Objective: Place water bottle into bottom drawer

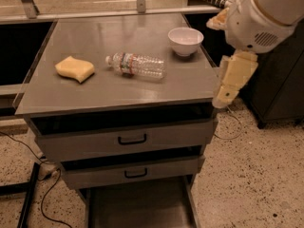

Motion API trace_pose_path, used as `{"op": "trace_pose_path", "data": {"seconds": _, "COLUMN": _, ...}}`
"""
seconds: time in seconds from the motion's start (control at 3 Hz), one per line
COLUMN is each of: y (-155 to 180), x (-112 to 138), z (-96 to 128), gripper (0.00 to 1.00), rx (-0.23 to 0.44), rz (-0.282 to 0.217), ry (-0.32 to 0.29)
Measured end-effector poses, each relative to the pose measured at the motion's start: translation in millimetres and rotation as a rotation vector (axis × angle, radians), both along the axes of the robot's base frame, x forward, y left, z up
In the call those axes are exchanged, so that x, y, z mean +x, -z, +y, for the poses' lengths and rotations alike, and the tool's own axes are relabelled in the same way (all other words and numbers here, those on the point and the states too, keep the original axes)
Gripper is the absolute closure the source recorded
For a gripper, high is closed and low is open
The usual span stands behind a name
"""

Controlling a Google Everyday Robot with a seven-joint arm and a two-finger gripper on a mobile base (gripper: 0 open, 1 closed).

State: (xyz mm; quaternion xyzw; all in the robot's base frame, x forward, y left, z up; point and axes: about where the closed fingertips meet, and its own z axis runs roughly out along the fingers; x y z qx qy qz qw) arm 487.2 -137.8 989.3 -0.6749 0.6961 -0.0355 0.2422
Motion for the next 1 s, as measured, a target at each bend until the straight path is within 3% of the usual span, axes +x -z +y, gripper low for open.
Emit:
{"op": "trace_pose_path", "data": {"seconds": 0.67, "y": 3.3, "x": 39.1, "z": 37.6, "gripper": 0.0, "rx": 0.18, "rz": -0.06, "ry": -0.079}}
{"op": "trace_pose_path", "data": {"seconds": 1.0, "y": 3.3, "x": 39.1, "z": 37.7, "gripper": 0.0, "rx": 0.181, "rz": -0.06, "ry": -0.079}}
